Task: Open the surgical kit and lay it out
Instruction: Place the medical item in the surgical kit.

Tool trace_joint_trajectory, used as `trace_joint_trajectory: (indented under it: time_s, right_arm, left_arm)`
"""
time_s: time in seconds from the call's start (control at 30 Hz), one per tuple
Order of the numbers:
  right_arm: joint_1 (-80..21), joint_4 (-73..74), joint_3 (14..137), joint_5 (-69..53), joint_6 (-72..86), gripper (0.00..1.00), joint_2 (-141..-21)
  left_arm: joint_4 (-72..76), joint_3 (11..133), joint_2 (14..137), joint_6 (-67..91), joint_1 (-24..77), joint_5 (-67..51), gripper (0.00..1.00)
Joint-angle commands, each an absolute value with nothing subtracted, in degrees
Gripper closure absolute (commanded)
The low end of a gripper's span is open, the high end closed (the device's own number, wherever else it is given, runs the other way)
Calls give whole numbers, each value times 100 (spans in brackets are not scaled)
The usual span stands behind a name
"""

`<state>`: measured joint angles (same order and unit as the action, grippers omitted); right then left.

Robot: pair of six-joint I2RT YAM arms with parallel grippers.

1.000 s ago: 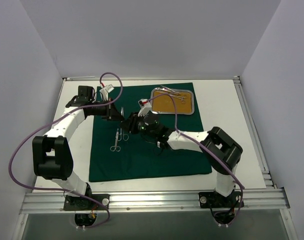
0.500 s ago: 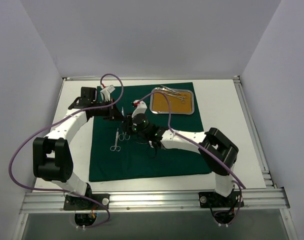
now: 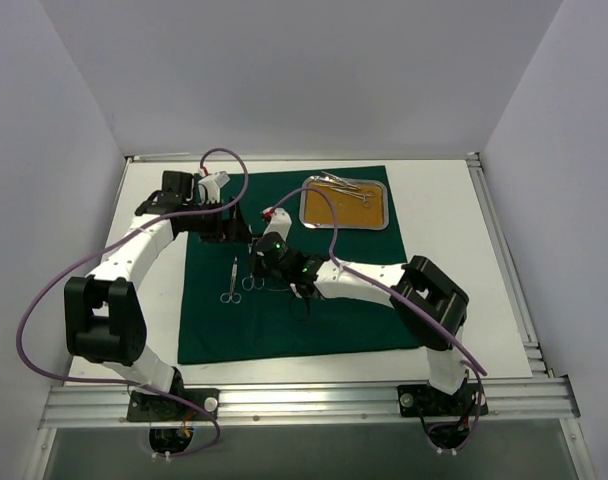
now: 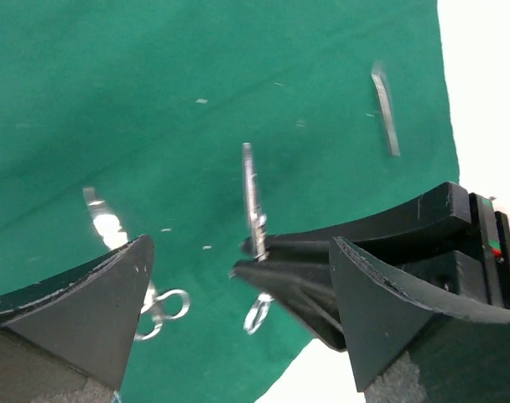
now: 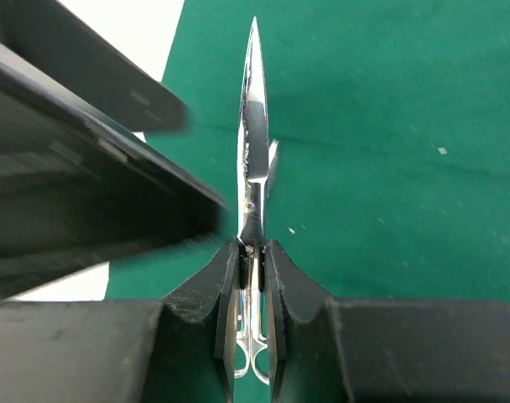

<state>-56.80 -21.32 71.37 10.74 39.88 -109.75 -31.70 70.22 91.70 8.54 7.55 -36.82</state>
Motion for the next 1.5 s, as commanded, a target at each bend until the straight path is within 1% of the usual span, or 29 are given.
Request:
trace_joint_trajectory:
  time_s: [0.0, 0.2, 0.37, 0.97, 1.47]
  right_arm:
    - [-5722, -1732, 7286, 1397, 4306, 100, -11056]
    - [-5748, -1161, 7409, 1468, 4648, 100, -11267]
    - [-5766, -677, 7594, 1529, 5036, 100, -11566]
    - [-5695, -404, 8085, 1793, 4992, 100, -11953]
    - [-5616, -396, 7954, 1846, 5071, 100, -12032]
  left_arm:
    - [-3874, 7619, 8983, 370, 712, -2919, 6]
    - [-4333, 7954, 8790, 211, 326, -2418, 6]
    - [-4201, 7937, 8570, 185, 141, -2206, 6]
    - [-4175, 7919, 8561, 176, 114, -2470, 6]
    - [-4210, 7919, 8631, 167, 35, -2593, 6]
